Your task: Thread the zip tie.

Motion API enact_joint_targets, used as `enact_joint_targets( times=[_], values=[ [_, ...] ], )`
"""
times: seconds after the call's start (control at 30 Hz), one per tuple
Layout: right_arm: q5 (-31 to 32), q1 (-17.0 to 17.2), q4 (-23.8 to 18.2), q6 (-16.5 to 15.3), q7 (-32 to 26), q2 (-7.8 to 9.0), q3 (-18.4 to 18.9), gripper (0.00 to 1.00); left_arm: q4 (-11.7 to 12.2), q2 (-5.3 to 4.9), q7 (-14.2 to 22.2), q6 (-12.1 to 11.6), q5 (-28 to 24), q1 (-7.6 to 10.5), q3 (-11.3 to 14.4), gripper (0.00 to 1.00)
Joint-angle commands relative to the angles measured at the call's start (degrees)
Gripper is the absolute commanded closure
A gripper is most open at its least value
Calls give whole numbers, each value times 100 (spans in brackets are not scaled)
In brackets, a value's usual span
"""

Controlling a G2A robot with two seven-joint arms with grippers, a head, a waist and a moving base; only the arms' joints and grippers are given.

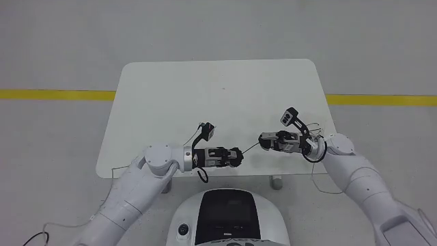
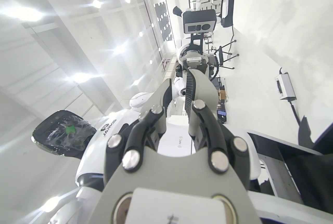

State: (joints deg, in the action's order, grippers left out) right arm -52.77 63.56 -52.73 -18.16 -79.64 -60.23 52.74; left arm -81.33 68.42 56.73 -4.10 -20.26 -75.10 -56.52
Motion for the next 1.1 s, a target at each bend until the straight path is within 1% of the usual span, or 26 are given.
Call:
enact_joint_targets(
  times=[0.0,0.2,0.23,0.37,0.63,0.77,1.07],
  values=[
    [-24,-25,-10,-34,0,18,-76,84,0,0,0,0,0,0,0,100],
    [-215,-83,-40,-107,0,98,-317,85,0,0,0,0,0,0,0,100],
    [-245,-93,-39,-114,0,112,-350,87,0,0,0,0,0,0,0,100],
    [-382,-135,-38,-132,0,173,-491,89,0,0,0,0,0,0,0,100],
    [-642,-192,-88,-132,0,297,-729,90,0,0,0,0,0,0,0,100],
    [-700,-219,-126,-132,0,352,-812,93,0,0,0,0,0,0,0,100],
    [-648,-270,-170,-132,0,440,-937,95,0,0,0,0,0,0,0,100]
  ],
)
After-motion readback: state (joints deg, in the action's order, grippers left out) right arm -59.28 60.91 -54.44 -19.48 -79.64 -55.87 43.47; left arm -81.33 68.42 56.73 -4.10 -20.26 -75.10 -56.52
